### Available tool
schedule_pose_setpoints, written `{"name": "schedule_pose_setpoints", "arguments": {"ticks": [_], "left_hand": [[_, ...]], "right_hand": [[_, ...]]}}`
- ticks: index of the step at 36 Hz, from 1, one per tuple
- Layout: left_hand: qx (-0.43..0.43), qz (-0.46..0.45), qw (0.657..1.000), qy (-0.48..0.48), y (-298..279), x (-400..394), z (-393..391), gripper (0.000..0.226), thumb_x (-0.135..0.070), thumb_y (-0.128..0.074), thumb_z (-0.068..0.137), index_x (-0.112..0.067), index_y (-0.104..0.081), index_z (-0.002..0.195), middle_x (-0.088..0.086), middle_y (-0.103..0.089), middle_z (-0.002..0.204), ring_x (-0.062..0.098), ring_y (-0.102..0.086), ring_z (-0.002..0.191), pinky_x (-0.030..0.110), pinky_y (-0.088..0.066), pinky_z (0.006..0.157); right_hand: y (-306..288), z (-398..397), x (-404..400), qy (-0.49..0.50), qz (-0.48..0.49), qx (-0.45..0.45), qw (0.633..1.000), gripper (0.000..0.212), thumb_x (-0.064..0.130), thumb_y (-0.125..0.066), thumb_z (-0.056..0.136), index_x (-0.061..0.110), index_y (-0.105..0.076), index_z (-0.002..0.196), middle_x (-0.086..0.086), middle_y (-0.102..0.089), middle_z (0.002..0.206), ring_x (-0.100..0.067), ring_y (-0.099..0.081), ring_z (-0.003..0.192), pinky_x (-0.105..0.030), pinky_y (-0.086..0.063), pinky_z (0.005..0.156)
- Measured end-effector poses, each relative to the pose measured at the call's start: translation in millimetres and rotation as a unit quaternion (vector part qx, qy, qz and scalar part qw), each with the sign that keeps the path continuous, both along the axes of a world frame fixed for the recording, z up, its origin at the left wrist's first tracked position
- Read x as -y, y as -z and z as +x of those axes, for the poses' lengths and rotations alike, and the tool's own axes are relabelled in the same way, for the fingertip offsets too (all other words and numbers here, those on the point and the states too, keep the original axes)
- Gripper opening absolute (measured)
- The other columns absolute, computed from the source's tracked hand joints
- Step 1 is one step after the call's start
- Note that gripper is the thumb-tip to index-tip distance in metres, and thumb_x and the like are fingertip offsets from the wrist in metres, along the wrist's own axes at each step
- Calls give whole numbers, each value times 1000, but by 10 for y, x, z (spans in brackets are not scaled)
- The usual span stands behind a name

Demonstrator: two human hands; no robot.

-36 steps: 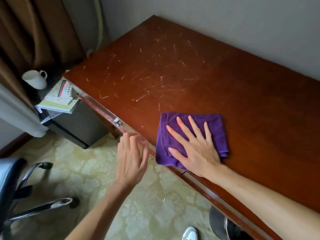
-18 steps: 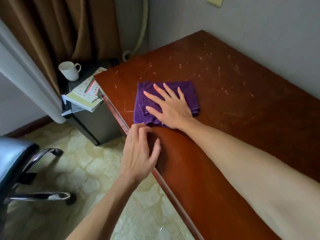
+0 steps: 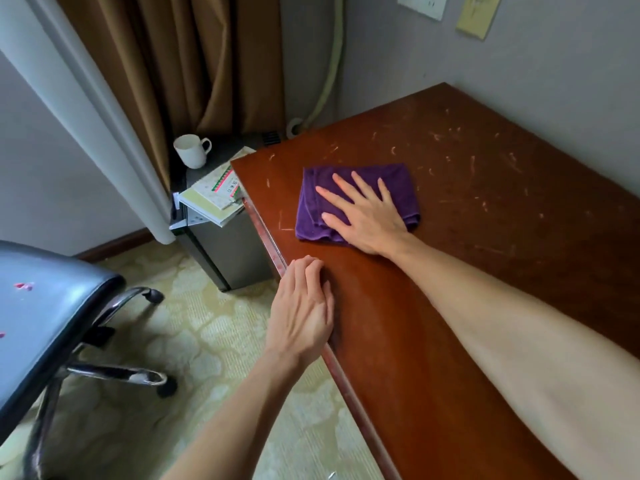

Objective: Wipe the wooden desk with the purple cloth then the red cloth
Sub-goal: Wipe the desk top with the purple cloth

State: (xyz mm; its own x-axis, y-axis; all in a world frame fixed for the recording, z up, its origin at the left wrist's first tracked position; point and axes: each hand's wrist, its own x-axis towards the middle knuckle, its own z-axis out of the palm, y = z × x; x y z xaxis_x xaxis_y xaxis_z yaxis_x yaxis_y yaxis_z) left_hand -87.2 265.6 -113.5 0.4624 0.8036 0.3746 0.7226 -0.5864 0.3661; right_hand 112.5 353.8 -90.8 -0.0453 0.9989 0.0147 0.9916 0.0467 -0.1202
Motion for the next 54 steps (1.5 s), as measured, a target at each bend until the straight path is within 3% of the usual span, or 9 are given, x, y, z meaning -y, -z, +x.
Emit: {"name": "schedule_pose_setpoints", "arguments": {"ticks": [8, 13, 19, 26, 35, 41, 45, 50, 54], "left_hand": [[-3, 6, 998, 60, -217, -19, -456, 33, -37, -58, 96, -11, -52, 116, 2, -50, 115, 17, -46, 99, 25, -36, 87], [-10, -19, 1000, 13, -205, -362, -697, 29, -40, -53, 98, -15, -57, 113, -1, -50, 119, 20, -50, 102, 38, -44, 87], [26, -71, 996, -45, -137, -885, -695, 28, -40, -48, 101, -17, -56, 115, -3, -51, 122, 18, -51, 104, 38, -43, 88], [58, -79, 993, -71, -154, -1628, -604, 36, -39, -46, 99, -12, -53, 122, 1, -50, 123, 19, -52, 109, 37, -43, 90], [12, -55, 998, -33, -291, -2335, -853, 35, -36, -44, 103, -11, -55, 124, 3, -51, 125, 20, -53, 115, 38, -44, 92], [-38, -51, 998, 0, -355, -2332, -961, 39, -37, -41, 103, -12, -55, 129, 2, -51, 130, 19, -52, 118, 31, -39, 90], [-41, -41, 998, 33, -441, -2173, -893, 39, -34, -39, 102, -13, -56, 129, 4, -51, 131, 22, -53, 120, 38, -43, 93], [-21, -33, 997, 74, -526, -1792, -568, 33, -30, -45, 102, -12, -58, 126, 6, -52, 128, 24, -55, 114, 41, -44, 92], [-59, -34, 990, 123, -516, -1556, -308, 34, -33, -42, 102, -17, -58, 128, 3, -52, 129, 22, -54, 114, 39, -42, 92]], "right_hand": [[5, -228, 995, -16, -9, 2, 1000, 70, 72, -8, 95, 50, -8, 161, 11, -5, 173, -22, 0, 160, -59, -3, 126], [29, -448, 946, 33, -4, 10, 999, 69, 71, -8, 96, 50, -8, 161, 8, -7, 173, -27, -3, 160, -64, -5, 124], [9, -886, 326, 106, 1, 0, 994, 74, 68, -2, 94, 42, -10, 163, -3, -10, 173, -38, -6, 158, -72, -7, 120], [27, -1000, -828, 70, 15, 3, 997, 65, 65, -18, 103, 43, -11, 163, -2, -8, 173, -36, -5, 159, -69, -7, 121], [32, -919, -1894, 61, 6, -4, 998, 64, 69, -21, 102, 46, -15, 161, 1, -14, 173, -31, -4, 159, -66, -4, 123], [28, -900, -1654, 60, 27, -1, 998, 62, 64, -23, 103, 42, -21, 161, 0, -17, 172, -31, -10, 159, -64, -6, 124], [29, -800, -1236, 55, 31, -14, 998, 62, 64, -22, 101, 43, -27, 160, 2, -22, 171, -28, -14, 158, -62, -8, 125], [2, -579, -253, 89, 28, -30, 995, 61, 64, -23, 101, 46, -25, 159, 6, -20, 171, -24, -13, 159, -61, -10, 125], [-11, -489, 738, 144, 9, -28, 989, 61, 64, -26, 102, 48, -19, 160, 9, -11, 173, -20, -6, 160, -59, -11, 125]]}}
